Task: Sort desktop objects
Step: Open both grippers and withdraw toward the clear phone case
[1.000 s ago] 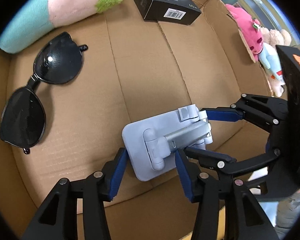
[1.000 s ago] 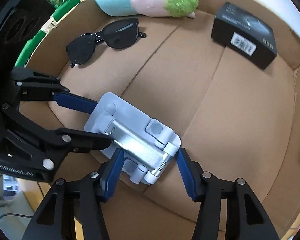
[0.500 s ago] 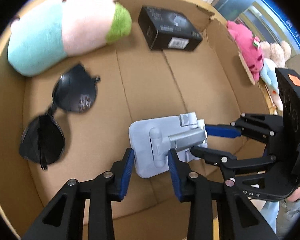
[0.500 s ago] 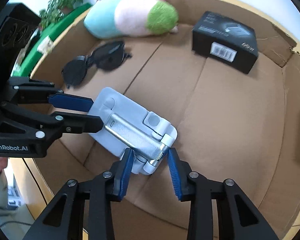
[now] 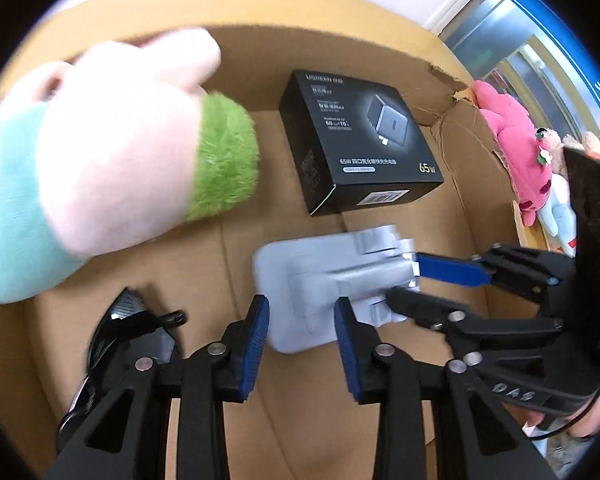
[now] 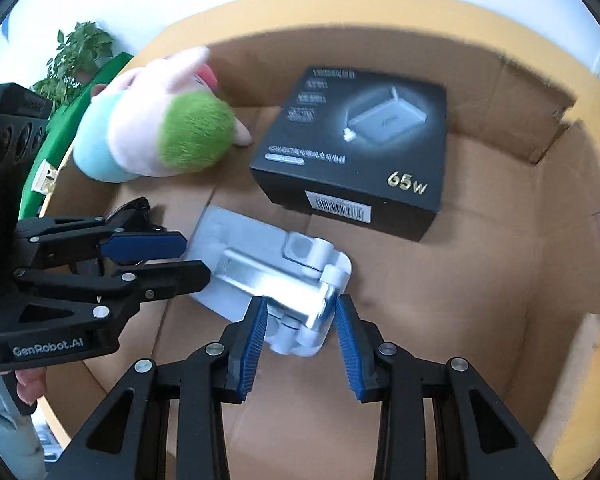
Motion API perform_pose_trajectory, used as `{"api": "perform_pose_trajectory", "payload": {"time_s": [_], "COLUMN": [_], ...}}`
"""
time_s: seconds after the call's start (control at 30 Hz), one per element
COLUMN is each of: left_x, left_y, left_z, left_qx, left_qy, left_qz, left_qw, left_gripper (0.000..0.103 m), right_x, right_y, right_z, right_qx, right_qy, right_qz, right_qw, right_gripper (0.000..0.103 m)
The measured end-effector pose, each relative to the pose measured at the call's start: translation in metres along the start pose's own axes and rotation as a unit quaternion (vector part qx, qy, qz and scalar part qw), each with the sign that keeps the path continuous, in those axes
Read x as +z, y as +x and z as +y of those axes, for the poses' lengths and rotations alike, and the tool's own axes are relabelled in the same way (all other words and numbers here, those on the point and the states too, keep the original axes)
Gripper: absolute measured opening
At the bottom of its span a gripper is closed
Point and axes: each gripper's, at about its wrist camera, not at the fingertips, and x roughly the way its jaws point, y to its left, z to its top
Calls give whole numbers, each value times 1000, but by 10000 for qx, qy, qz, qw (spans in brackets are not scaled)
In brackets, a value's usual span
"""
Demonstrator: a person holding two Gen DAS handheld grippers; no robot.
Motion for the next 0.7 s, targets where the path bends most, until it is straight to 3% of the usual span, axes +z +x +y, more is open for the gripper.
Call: {"api": "perform_pose_trajectory", "payload": {"time_s": [0.1,0.17,0.23,0.33,0.4,0.47,0.53,0.57,0.6,0.7], "left_x": [-2,-5,-13,-37,-62,-93,-122,-142,-152,-181], "left_y": [-1,-8,-26,-70,-101,-131,-151,-162,-166,-177], "left_z": [-3,-8,-10,-19,-27,-38,-49,-54,-57,-65], "left_qx": [127,244,309,225,344,639,938,1111,1183,1274], "left_qy": [124,157,181,282,385,492,552,566,582,630], "left_qz": [-100,-175,-452,-1127,-1644,-2283,-2797,-3069,-3196,-3398], "left_qw": [9998,9994,9983,9930,9850,9702,9539,9435,9383,9297], "left_gripper": [31,33,33,38,52,70,80,80,80,80], "right_x": [-3,-11,-25,-56,-73,-98,-121,-131,-140,-167], "right_y": [7,2,-20,-72,-102,-128,-138,-142,-148,-159], "right_z": [3,10,19,34,41,55,78,83,87,105], "right_qx": [-101,-263,-462,-654,-705,-791,-961,-1013,-1053,-1161], "right_qy": [51,-25,-191,-309,-308,-331,-299,-291,-290,-344], "right_qz": [-61,-201,-529,-1322,-1757,-2203,-2531,-2617,-2693,-2883], "right_qw": [9999,9994,9973,9886,9814,9717,9622,9594,9568,9498], "right_gripper": [40,50,74,97,103,103,103,103,103,103]}}
